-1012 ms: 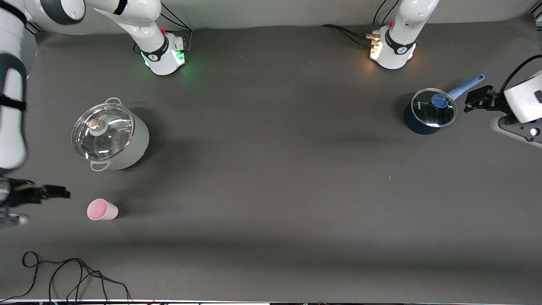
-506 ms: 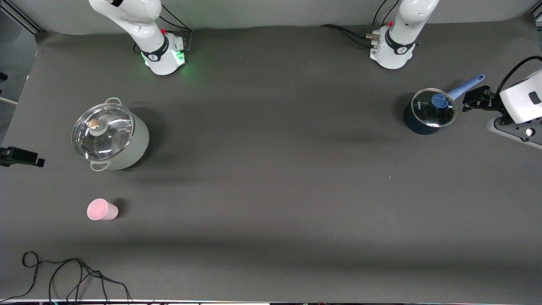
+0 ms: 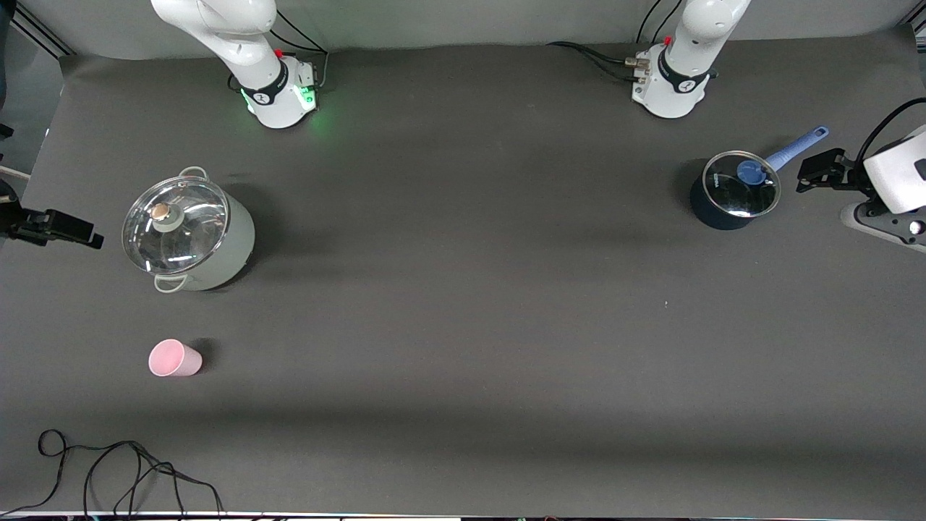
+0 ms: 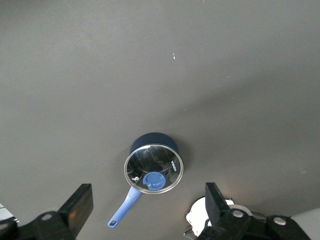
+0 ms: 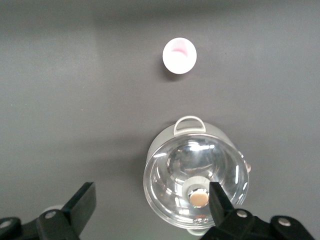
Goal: Transfer pink cup from left to right arm
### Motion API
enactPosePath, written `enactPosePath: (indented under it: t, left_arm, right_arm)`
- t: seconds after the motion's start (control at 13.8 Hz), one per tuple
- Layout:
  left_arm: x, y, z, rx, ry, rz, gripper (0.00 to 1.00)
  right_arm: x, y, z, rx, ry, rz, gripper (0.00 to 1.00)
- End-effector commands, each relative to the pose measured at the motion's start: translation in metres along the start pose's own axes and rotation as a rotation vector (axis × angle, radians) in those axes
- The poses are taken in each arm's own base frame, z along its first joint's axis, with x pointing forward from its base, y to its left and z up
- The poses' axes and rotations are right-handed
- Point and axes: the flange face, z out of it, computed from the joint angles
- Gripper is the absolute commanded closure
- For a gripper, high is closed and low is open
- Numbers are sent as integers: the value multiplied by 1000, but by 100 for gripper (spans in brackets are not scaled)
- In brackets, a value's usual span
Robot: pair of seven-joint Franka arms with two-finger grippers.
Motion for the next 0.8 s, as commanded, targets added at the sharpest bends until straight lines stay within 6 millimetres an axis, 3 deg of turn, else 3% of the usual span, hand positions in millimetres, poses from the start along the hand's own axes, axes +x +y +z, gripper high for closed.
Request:
enactPosePath:
  t: [0.0,0.22,0.43,0.58,0.72]
  left_arm:
    - [-1,4,2,39,-21,-22,0]
    - [11,15,10,68,-59,-31,0]
    - [18,43,4,130,-67,-36,0]
    - [11,41,-3,100,-38,-68,0]
    - [10,42,-3,98,-38,-83,0]
  right_arm:
    - [-4,-3,0,24,20,45,0]
    - [-4,-3,-5,26,29,44,0]
    - [-4,-10,-6,30,30,34,0]
    - [-4,-28,-5,28,28,5,0]
    - [-4,-23,-7,22,32,17,0]
